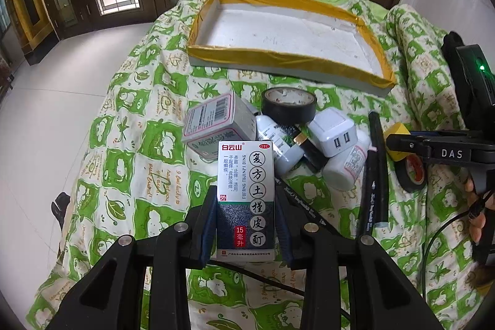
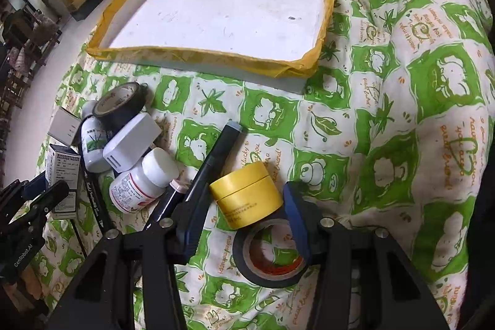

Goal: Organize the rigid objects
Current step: 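Carry the box and jar into the white tray and open both tools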

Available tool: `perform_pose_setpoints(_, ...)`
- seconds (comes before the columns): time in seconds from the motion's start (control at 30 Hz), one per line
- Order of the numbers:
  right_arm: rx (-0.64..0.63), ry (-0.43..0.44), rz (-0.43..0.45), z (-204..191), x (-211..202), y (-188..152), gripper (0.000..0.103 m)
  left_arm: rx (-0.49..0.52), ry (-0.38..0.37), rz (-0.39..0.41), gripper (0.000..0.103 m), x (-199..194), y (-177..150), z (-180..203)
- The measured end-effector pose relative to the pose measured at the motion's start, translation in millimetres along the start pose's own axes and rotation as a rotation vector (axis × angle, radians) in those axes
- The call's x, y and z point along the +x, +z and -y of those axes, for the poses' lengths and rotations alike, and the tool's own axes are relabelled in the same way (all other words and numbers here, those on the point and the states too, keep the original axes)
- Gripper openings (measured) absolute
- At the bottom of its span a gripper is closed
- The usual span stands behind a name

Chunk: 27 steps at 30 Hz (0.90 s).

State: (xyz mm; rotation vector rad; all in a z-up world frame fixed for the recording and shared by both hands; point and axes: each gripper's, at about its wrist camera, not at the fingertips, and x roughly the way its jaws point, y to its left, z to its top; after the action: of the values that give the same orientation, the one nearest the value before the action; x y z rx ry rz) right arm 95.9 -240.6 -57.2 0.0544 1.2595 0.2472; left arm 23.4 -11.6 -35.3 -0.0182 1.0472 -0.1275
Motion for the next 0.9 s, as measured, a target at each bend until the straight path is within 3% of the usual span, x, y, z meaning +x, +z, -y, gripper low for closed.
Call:
perform_pose_setpoints(0.4,0.068,0.101,0.108,12,-44,6,0.048,-0.060,-0.098,0.060,0.035,-17,18,-7)
perform_pose_setpoints(0.63,0.064,0.116,0.139,7,-48,29,0.048,-0.059,-0.123,0.092,0.035,-21,59,-3)
perform_pose_setpoints(0.9,0.120,0.133,0.174,21,-47,54,0.048,-0.036,-0.093,0.108,0.035,-9,103,0)
